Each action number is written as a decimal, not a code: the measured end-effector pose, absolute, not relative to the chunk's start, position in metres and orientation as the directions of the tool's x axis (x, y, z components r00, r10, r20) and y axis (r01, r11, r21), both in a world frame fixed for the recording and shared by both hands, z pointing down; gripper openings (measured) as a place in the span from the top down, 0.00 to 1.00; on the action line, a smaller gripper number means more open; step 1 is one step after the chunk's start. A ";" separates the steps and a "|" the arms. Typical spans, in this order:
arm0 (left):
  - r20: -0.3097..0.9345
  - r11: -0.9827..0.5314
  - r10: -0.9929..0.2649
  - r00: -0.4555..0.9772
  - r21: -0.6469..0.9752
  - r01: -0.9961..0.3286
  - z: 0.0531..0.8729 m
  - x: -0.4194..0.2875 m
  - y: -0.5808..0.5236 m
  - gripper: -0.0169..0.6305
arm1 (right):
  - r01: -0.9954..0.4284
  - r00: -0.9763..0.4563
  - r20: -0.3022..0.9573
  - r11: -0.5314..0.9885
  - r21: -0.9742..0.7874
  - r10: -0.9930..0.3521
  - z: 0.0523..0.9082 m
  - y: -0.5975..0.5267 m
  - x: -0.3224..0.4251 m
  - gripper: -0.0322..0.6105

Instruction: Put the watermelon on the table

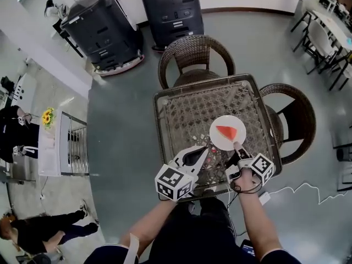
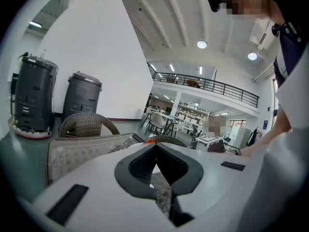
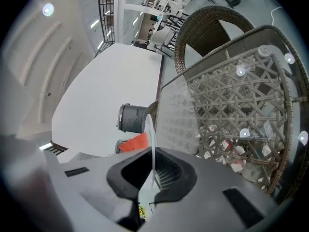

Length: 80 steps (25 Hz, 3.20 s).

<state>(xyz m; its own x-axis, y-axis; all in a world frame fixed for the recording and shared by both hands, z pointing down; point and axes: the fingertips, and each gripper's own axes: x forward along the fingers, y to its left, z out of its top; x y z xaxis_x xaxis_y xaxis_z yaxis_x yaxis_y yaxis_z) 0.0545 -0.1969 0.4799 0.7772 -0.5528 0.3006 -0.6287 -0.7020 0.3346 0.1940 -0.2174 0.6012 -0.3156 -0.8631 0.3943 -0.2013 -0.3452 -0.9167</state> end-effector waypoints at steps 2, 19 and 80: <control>0.308 -0.694 -0.558 0.771 0.337 -0.637 0.484 0.055 -0.199 0.97 | -0.204 -0.333 0.399 -0.348 -0.915 -0.854 0.612 -0.224 0.192 0.93; 0.370 -0.670 -0.544 0.753 0.348 -0.656 0.515 0.075 -0.217 0.97 | -0.246 -0.407 0.474 -0.406 -0.880 -0.781 0.681 -0.257 0.180 0.93; 0.435 -0.669 -0.487 0.758 0.372 -0.643 0.546 0.060 -0.214 0.97 | -0.654 -0.301 0.651 -0.346 -0.673 -0.697 0.730 -0.272 0.177 0.88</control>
